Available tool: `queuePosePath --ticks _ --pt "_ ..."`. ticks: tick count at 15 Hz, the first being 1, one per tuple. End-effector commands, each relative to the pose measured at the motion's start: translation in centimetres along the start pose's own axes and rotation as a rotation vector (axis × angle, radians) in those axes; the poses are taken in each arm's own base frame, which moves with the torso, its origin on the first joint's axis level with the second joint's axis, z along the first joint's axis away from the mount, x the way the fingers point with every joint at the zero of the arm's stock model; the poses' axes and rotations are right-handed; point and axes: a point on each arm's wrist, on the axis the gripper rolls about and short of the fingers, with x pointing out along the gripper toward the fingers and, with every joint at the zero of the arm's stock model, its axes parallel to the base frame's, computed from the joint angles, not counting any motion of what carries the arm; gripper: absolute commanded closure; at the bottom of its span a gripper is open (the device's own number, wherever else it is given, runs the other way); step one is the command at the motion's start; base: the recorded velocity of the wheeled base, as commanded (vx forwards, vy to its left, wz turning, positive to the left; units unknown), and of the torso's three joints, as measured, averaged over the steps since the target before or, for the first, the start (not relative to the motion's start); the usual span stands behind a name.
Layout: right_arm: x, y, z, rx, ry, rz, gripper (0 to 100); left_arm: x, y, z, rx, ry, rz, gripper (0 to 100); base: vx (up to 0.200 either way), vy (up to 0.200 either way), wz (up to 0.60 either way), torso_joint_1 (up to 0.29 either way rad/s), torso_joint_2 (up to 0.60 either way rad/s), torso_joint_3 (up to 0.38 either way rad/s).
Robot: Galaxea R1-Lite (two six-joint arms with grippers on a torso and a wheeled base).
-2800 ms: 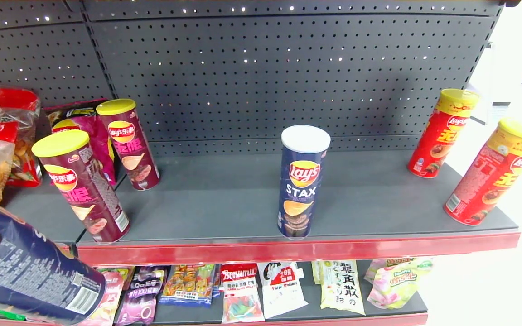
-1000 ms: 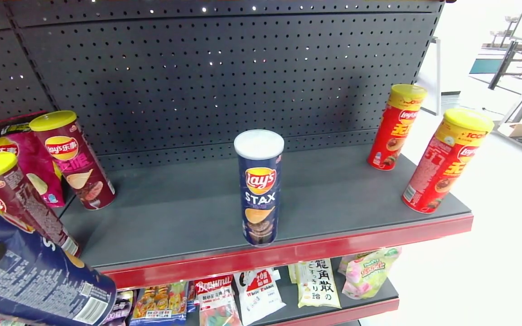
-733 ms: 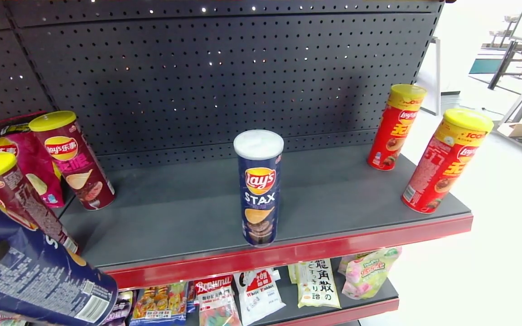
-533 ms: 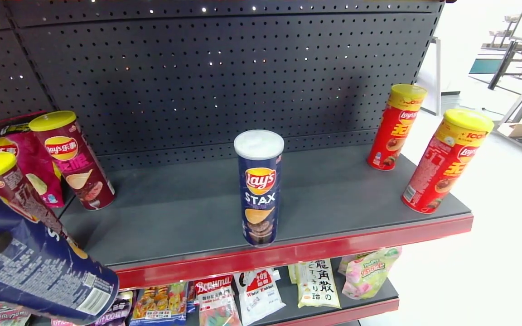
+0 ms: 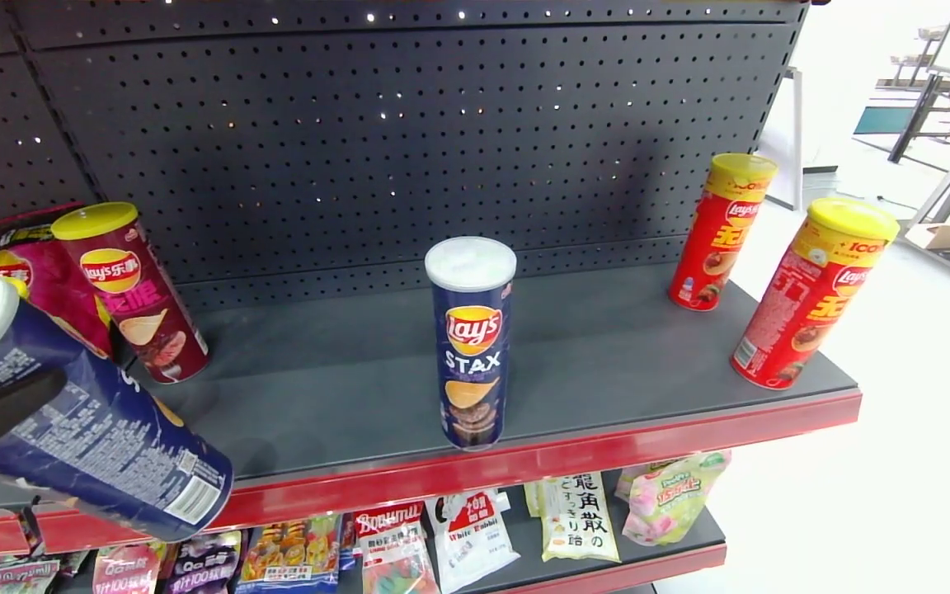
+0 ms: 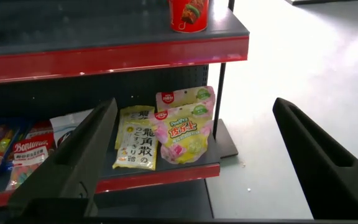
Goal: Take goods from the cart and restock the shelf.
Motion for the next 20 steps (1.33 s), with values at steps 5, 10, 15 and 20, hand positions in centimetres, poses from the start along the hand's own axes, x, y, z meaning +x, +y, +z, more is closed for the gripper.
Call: queuePosePath --ticks 5,10,15,20 --pt "0.0 0.0 0.0 0.000 0.002 0.001 0 2.4 1.2 0.2 -0.020 0.035 -0.007 100 0.000 0.000 0.00 0.000 0.00 0.000" --pt "0.0 0.0 0.0 0.000 0.002 0.001 0 7.3 2.8 1.5 -0.017 0.029 -0.056 100 0.000 0.000 0.00 0.000 0.00 0.000" --pt "0.0 0.0 0.0 0.000 0.002 0.001 0 12.6 2.0 1.8 -0.014 0.058 -0.166 100 0.000 0.000 0.00 0.000 0.00 0.000" --pt "0.0 0.0 0.0 0.000 0.002 0.001 0 20.9 2.4 2.7 -0.032 0.073 -0.173 100 0.000 0.000 0.00 0.000 0.00 0.000"
